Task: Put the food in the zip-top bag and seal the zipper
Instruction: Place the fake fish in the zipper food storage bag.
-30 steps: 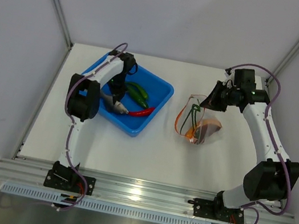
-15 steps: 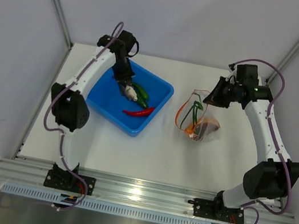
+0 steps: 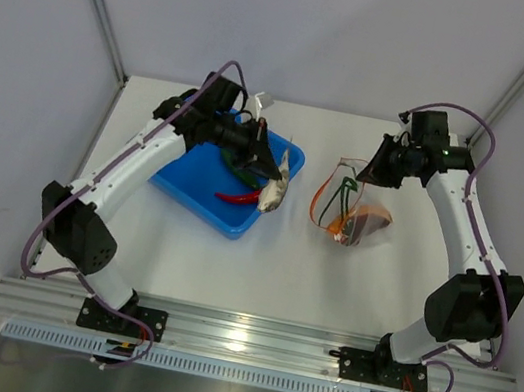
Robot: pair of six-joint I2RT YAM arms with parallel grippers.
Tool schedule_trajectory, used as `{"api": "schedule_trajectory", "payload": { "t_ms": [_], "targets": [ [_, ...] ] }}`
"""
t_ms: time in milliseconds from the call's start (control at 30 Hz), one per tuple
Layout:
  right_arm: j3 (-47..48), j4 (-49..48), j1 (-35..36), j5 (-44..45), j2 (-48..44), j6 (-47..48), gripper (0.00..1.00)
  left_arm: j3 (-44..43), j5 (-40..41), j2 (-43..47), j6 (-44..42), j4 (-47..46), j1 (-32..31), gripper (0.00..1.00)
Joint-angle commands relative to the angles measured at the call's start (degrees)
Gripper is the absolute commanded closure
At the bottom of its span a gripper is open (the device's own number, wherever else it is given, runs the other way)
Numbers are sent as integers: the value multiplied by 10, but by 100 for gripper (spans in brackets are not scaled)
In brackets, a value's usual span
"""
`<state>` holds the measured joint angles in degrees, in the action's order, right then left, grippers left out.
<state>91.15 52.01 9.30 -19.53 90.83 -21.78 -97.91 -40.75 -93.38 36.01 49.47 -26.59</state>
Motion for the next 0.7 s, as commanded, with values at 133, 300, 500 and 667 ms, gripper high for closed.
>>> {"api": "schedule_trajectory", "payload": {
  "t_ms": [133,300,500,667],
  "targets": [
    [25,-30,10,-38,17,22,100,99,-201,73,9,-139,-38,99],
    [25,-38,38,-37,19,32,100,199,-298,98,76,-245,-46,99],
    [21,-45,62,-31,11,41,100,308,-360,124,171,-375,-57,99],
    [11,-43,70,-41,-5,50,100,291,-405,59,201,-427,-67,99]
  ]
}}
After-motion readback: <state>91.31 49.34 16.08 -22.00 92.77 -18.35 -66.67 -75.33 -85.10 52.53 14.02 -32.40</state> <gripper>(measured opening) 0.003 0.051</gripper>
